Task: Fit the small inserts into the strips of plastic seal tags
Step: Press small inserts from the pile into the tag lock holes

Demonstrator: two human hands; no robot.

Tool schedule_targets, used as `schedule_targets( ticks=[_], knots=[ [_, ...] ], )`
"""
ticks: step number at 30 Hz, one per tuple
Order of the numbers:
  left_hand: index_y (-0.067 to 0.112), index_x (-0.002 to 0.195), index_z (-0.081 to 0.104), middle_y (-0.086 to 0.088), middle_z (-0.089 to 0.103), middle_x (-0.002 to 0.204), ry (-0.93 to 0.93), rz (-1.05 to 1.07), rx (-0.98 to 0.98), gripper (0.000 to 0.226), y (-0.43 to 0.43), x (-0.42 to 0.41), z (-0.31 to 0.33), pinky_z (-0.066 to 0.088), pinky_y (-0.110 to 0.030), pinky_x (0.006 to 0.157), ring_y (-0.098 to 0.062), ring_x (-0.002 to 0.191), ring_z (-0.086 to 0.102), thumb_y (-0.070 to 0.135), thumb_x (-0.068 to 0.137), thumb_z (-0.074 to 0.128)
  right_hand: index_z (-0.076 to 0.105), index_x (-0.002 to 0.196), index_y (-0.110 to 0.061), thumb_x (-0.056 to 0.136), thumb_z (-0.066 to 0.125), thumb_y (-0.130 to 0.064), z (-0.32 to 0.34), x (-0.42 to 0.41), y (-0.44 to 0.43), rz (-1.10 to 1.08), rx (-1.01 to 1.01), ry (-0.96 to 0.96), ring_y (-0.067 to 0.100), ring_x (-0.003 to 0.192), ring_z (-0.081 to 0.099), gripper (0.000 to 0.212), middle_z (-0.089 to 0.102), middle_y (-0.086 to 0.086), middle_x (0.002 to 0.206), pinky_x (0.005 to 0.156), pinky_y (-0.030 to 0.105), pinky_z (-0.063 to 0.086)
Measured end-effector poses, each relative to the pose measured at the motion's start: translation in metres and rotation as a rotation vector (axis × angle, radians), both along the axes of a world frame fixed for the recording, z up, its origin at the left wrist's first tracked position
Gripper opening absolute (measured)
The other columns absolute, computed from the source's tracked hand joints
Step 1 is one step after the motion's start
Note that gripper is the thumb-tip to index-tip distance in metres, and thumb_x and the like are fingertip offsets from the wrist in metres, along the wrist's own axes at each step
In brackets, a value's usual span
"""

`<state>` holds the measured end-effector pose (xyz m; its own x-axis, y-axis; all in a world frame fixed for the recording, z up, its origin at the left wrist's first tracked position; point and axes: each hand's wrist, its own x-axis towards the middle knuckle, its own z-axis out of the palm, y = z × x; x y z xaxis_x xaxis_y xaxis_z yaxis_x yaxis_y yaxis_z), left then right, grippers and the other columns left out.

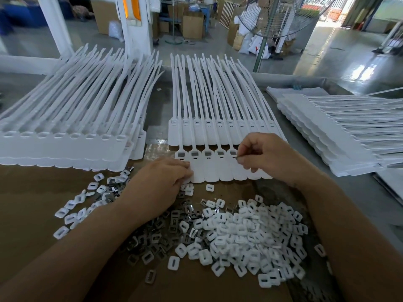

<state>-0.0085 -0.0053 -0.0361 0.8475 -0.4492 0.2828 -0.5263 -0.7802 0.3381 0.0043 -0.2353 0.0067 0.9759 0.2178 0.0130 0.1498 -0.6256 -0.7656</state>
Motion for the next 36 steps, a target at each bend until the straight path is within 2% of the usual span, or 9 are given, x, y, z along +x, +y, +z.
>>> schedule_targets(
  ticks=[6,10,13,17,21,25,29,33,36],
  knots=[
    [0.024,0.116,0.062,0.010,0.054,0.128,0.000,-0.003,-0.006,0.028,0.000,0.000,0.000,0.021,-0.013,0.097,-0.008,0.120,0.045,0.023,0.092,0.047,0.064,0.078,-0.022,0.083,0.062,-0.002,-0.011,0.014,-0.016,-0.255,0.145,-0.117,0.002,0.058,0.063,0.021,0.067,-0.007,0.068,0.055,0.014,0.050],
    [0.024,0.115,0.062,0.009,0.054,0.128,-0.003,-0.009,-0.005,0.028,0.002,-0.001,-0.001,0.020,-0.012,0.096,-0.007,0.119,0.046,0.023,0.092,0.048,0.067,0.081,-0.018,0.085,0.061,-0.006,-0.020,0.020,-0.019,-0.336,0.060,-0.108,0.006,0.067,0.060,0.014,0.065,-0.007,0.072,0.062,0.019,0.047],
    [0.023,0.115,0.063,0.009,0.054,0.128,-0.005,-0.008,-0.002,0.027,0.002,-0.001,0.000,0.020,-0.012,0.096,-0.008,0.119,0.046,0.023,0.092,0.048,0.064,0.074,-0.028,0.086,0.061,-0.009,-0.023,0.023,-0.016,-0.339,-0.018,-0.122,0.006,0.078,0.059,0.022,0.063,-0.014,0.076,0.071,0.020,0.044],
    [0.023,0.115,0.063,0.009,0.054,0.128,-0.003,-0.011,-0.001,0.028,0.001,-0.001,0.000,0.020,-0.012,0.096,-0.008,0.119,0.046,0.023,0.092,0.048,0.064,0.073,-0.028,0.086,0.060,-0.011,-0.025,0.024,-0.014,-0.309,-0.048,-0.101,0.008,0.080,0.058,0.022,0.065,-0.009,0.079,0.070,0.019,0.041],
    [0.023,0.115,0.062,0.009,0.054,0.128,-0.005,-0.009,0.001,0.028,0.001,-0.001,0.000,0.018,-0.010,0.094,-0.008,0.120,0.046,0.023,0.092,0.048,0.063,0.070,-0.032,0.085,0.062,-0.015,-0.026,0.026,-0.012,-0.292,-0.102,-0.091,0.005,0.080,0.056,0.023,0.062,-0.014,0.077,0.067,0.017,0.039],
    [0.023,0.117,0.062,0.009,0.053,0.129,-0.002,-0.010,0.007,0.029,0.001,0.000,0.001,0.019,-0.011,0.095,-0.008,0.121,0.045,0.023,0.092,0.046,0.061,0.067,-0.033,0.084,0.063,-0.013,-0.029,0.028,-0.011,-0.290,-0.140,-0.080,0.002,0.076,0.054,0.026,0.058,-0.020,0.071,0.075,0.021,0.039],
    [0.023,0.117,0.062,0.009,0.053,0.129,-0.002,-0.010,0.007,0.028,0.001,0.000,0.001,0.020,-0.012,0.095,-0.008,0.121,0.045,0.022,0.092,0.047,0.064,0.072,-0.027,0.082,0.067,-0.014,-0.031,0.032,-0.011,-0.331,-0.157,-0.097,-0.003,0.070,0.051,0.016,0.055,-0.020,0.069,0.070,0.018,0.039],
    [0.023,0.114,0.063,0.008,0.054,0.128,0.004,-0.006,0.003,0.027,0.001,0.000,0.001,0.022,-0.012,0.094,-0.008,0.119,0.047,0.020,0.092,0.049,0.061,0.074,-0.026,0.081,0.069,-0.017,-0.032,0.033,-0.010,-0.354,-0.166,-0.121,0.000,0.072,0.051,0.014,0.054,-0.018,0.070,0.074,0.023,0.041],
    [0.023,0.113,0.065,0.008,0.055,0.127,0.007,-0.001,-0.002,0.026,0.001,-0.001,0.000,0.023,-0.011,0.093,-0.007,0.118,0.048,0.019,0.091,0.051,0.063,0.075,-0.026,0.083,0.066,-0.019,-0.029,0.032,-0.013,-0.339,-0.156,-0.115,-0.003,0.070,0.051,0.011,0.055,-0.020,0.071,0.063,0.015,0.037]
  ],
)
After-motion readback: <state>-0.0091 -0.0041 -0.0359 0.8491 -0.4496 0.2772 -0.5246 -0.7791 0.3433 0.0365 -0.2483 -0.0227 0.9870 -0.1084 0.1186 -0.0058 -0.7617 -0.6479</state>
